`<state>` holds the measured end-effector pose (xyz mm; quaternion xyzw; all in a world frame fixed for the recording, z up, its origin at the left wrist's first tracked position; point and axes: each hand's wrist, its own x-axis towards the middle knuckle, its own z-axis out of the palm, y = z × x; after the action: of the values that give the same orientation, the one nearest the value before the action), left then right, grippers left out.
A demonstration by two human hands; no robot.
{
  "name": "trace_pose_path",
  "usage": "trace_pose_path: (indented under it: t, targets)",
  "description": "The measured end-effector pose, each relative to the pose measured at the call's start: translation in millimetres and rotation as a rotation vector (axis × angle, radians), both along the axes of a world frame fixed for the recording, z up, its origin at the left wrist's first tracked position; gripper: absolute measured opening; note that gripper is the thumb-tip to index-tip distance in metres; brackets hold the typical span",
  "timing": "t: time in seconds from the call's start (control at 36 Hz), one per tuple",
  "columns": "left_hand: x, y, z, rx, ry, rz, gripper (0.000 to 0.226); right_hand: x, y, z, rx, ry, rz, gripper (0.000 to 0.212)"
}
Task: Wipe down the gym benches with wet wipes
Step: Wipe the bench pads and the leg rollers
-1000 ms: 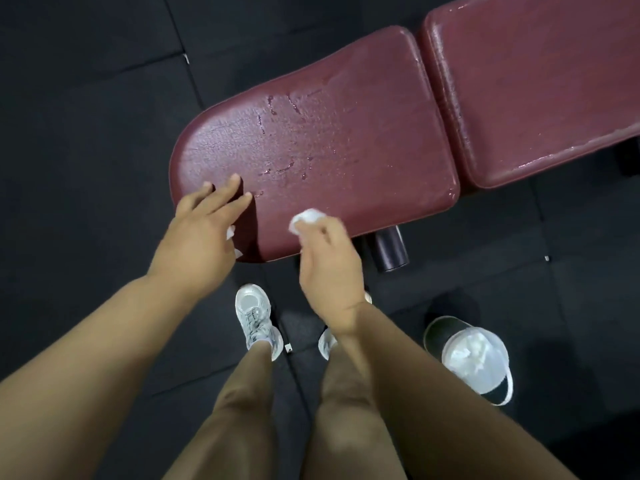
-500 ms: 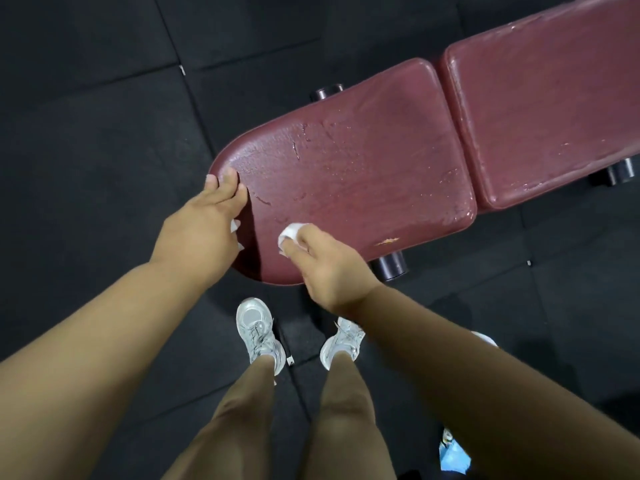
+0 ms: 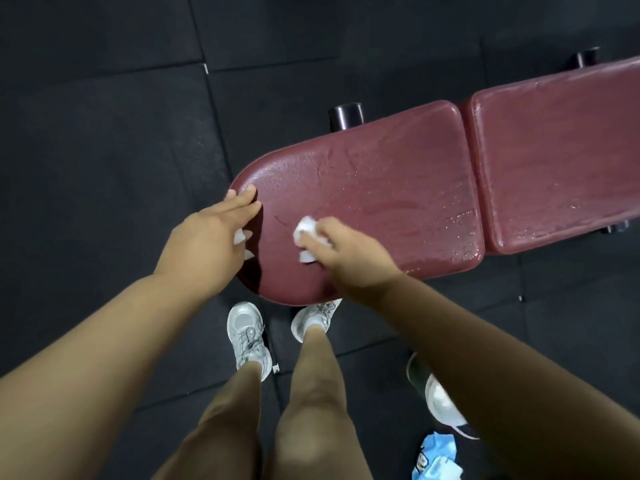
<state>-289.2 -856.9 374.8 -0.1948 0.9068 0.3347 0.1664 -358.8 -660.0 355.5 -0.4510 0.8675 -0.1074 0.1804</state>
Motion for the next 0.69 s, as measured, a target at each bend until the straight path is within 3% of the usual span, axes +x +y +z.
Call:
trace_pose_path:
  t: [0.03, 0.08, 0.17, 0.25, 0.31, 0.39, 0.44, 0.5, 0.53, 0.58, 0.64, 0.69]
  targets:
    - [0, -2, 0, 0.025, 0.011, 0.045, 0.052, -15, 8, 3, 0.029, 0.041, -0.01, 0.018]
    - [-2, -4, 0, 0.127, 0.008, 0.145, 0.052, -55, 26, 7, 0.08, 0.128, -0.235, 0.013]
    - [-6, -4, -2, 0.104, 0.056, 0.184, 0.049, -102, 35, 6, 0.051, 0.109, -0.785, 0.034]
    - [-11, -5, -7, 0.008, 0.054, 0.189, 0.052, -107, 9, 8, 0.087, 0.079, -0.881, 0.037]
    - [-13, -3, -7, 0.018, 0.04, 0.194, 0.053, -88, -12, 4, 0.068, 0.084, -0.753, 0.034]
    - [-17, 2, -4, 0.102, 0.029, 0.279, 0.048, -51, -33, 7, 0.057, -0.071, -0.253, 0.01]
    - [-18, 4, -5, 0.182, 0.013, 0.375, 0.044, -43, -38, 13, 0.024, -0.165, 0.053, 0.015]
    - [-19, 4, -5, 0.25, 0.012, 0.457, 0.041, -57, -34, 17, 0.063, -0.106, 0.2, 0.019]
    - [-19, 3, -6, 0.264, 0.015, 0.477, 0.04, -70, -29, 20, 0.072, -0.06, 0.166, 0.02]
    - [-19, 2, -6, 0.281, 0.004, 0.503, 0.04, -99, -16, 17, 0.071, -0.045, -0.116, 0.01]
    - [-19, 2, -4, 0.271, -0.012, 0.487, 0.043, -122, -6, 11, 0.067, 0.024, -0.444, 0.025]
    - [-19, 1, -1, 0.206, -0.031, 0.44, 0.049, -130, -8, 6, -0.028, -0.011, -0.679, 0.022]
